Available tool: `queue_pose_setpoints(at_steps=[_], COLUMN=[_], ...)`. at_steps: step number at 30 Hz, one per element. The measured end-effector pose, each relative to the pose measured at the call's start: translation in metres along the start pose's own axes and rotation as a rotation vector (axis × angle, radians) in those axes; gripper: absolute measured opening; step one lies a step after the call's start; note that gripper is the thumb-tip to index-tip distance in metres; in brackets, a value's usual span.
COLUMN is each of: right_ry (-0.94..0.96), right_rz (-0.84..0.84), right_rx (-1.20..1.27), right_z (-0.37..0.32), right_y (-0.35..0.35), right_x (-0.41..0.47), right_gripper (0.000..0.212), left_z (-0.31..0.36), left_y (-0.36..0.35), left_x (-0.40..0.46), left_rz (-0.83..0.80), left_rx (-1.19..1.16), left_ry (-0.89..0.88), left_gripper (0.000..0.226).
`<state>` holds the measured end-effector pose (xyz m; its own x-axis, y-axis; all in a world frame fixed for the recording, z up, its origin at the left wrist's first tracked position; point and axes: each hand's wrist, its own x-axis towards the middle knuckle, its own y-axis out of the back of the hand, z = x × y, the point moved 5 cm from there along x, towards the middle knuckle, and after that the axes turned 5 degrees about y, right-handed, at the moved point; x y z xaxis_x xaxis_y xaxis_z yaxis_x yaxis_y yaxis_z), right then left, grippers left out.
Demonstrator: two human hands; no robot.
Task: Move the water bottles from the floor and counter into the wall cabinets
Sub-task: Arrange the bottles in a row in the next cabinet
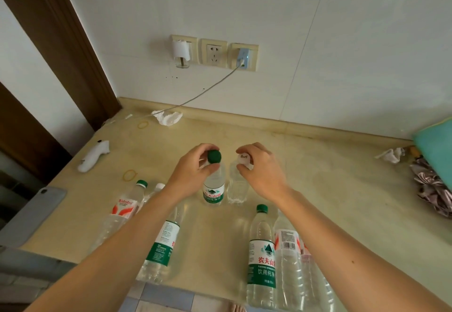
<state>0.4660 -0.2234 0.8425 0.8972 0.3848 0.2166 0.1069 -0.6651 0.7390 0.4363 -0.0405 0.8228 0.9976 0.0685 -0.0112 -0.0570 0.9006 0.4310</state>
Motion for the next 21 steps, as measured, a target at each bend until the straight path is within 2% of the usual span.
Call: queue_pose_setpoints(at_steps=[3,6,9,14,21], right_ry=[-0.09,-0.26,-0.376,-0.424,-0.415], right_rz=[0.0,-0.064,-0.166,-0.249,-0.287], right_rx=[0.072,0.215,0.319,0.422,0.455], right_z=[0.011,0.033,0.055,0.08,0.098], right_y=[-0.005,-0.015,-0.031,-0.056,-0.078], right_x=[-0.005,-0.016,-0.025,-0.027,-0.02], right_gripper=[0.061,0.087,0.096,0.093,0.069], left_z=[-0.003,-0.015,-0.038,-0.072,-0.086], left_y=[0.002,-0.002,-0.01,-0.032,-0.05], left_x=[-0.004,-0.008,-0.014,-0.019,-0.014], left_rz=[0.002,-0.012,-0.002,0.033,0.122], left_rx=[-0.014,-0.045,-0.052,-0.116,-0.182], left_ry=[0.013,0.063,0.141,0.281,0.341], left_gripper=[0.041,0.058,0.071,0.077,0.072])
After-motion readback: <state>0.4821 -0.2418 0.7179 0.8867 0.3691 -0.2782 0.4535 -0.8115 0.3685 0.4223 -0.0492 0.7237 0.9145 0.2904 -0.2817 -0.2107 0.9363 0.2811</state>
